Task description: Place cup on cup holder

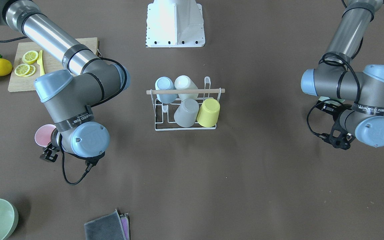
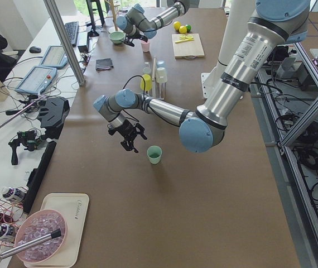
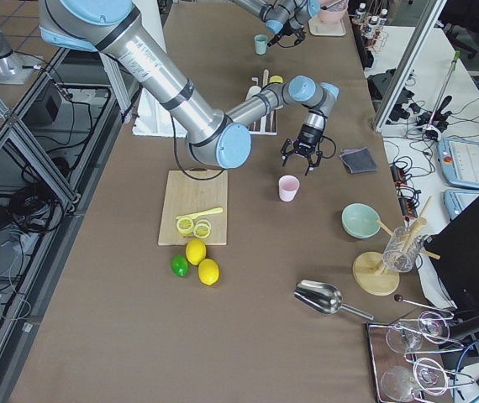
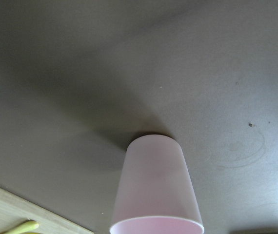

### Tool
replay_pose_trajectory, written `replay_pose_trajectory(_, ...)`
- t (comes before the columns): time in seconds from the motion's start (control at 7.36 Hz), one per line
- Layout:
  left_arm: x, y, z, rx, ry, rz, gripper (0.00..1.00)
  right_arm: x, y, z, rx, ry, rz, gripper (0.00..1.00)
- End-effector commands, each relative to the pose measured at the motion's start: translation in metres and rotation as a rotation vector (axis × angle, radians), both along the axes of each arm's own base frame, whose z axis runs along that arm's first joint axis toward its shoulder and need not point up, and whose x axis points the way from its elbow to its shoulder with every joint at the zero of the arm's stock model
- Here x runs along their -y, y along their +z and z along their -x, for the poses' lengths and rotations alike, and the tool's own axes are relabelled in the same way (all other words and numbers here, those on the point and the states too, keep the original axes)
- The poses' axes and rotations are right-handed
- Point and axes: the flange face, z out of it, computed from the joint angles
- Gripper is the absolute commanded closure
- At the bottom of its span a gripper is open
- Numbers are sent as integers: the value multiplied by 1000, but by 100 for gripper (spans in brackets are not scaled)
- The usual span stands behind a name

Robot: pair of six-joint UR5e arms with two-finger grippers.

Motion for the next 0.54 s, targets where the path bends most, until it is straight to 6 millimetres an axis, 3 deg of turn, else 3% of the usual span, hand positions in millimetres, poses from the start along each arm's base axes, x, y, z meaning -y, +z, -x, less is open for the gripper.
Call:
replay_pose_trajectory(0.0, -7, 18, -14, 30, 85, 2, 3, -33, 8, 52, -136, -251, -128, 2)
replay_pose_trajectory(0.41, -3, 21, -30, 45, 105, 20, 3, -36, 19, 58, -168, -300, -138, 2)
